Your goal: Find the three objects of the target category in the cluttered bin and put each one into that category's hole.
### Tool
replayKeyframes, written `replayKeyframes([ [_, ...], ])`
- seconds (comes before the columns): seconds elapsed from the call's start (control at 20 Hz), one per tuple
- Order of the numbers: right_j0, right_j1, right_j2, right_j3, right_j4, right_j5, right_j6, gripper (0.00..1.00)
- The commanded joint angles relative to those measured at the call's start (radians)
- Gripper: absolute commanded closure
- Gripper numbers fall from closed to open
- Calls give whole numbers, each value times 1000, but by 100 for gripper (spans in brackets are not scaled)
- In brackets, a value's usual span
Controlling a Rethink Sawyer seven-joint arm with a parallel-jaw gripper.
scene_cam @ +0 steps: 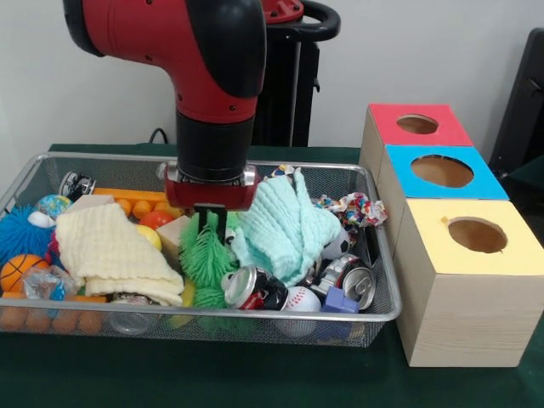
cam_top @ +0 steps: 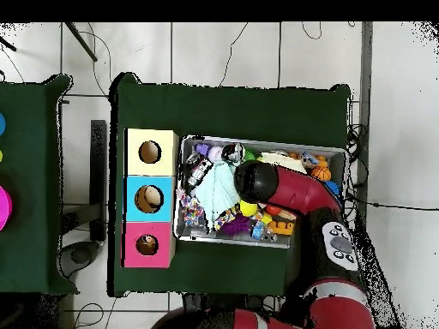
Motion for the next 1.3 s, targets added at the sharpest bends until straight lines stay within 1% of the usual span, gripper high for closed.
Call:
replayKeyframes([
  [0.05, 2, -52, -21, 11, -34, 151, 94, 100],
  [0.25, 21, -117, -46, 26, -25, 211, 105, 100],
  [0.55, 49, -169, -71, 44, -17, 254, 133, 100],
  [0.75, 72, -192, -87, 45, -14, 291, 150, 100],
  [1.0, 86, -186, -91, 61, -4, 268, 172, 100],
  [1.15, 98, -192, -97, 89, 0, 240, 190, 100],
  [1.3, 115, -196, -104, 104, 7, 233, 207, 100],
])
